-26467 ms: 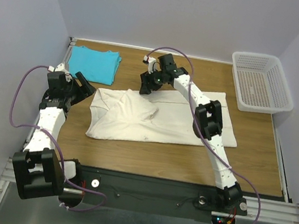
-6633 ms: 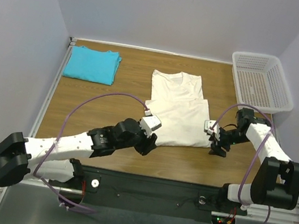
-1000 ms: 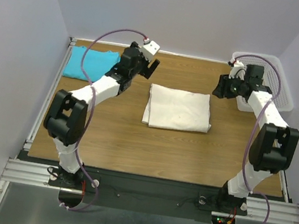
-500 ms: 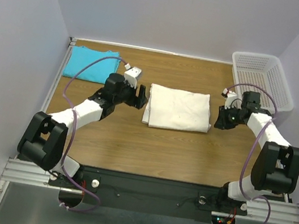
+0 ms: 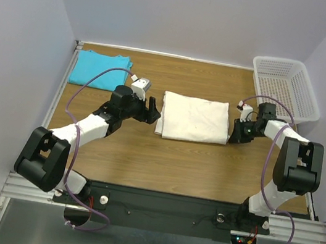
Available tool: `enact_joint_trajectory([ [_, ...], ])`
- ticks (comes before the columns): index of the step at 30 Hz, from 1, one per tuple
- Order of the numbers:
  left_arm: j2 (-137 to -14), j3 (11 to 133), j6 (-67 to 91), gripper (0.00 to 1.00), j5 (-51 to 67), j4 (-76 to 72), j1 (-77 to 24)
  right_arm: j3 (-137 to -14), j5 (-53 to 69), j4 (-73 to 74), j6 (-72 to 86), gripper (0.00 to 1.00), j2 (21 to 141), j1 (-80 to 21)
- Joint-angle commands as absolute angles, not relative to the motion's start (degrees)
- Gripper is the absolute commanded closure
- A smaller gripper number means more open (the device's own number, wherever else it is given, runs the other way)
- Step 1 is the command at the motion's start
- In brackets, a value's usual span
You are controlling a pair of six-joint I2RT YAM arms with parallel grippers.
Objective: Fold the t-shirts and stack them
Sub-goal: Fold the tshirt
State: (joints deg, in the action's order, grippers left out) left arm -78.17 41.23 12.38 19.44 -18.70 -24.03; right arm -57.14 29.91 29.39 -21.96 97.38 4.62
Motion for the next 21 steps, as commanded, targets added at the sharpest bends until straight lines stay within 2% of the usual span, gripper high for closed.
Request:
enact_joint_trajectory([
  [1,-76.64,40.87,13.18,0.2,20.3,-21.18,-24.17,-57.13,35.76,27.51,-23.72,0.81,96.42,4.92],
  [12,-77.17,40.69,13.71,0.2,21.01,-21.71,-24.17,-59.5,43.59,40.85,-36.73,0.8,98.17,4.48],
  [17,-75.68,40.78,12.75,0.2,20.66,-20.13,-24.17,-58.54,28.23,41.14,-34.55,0.79,91.51,5.09],
  [20,-74.97,40.69,12.31,0.2,20.04,-19.07,-24.08,-59.32,24.0,40.61,-30.42,0.72,85.8,6.06],
  [21,-74.8,40.69,12.3,0.2,20.04,-18.81,-24.17,-59.41,23.99,40.61,-29.71,0.66,84.56,6.06],
])
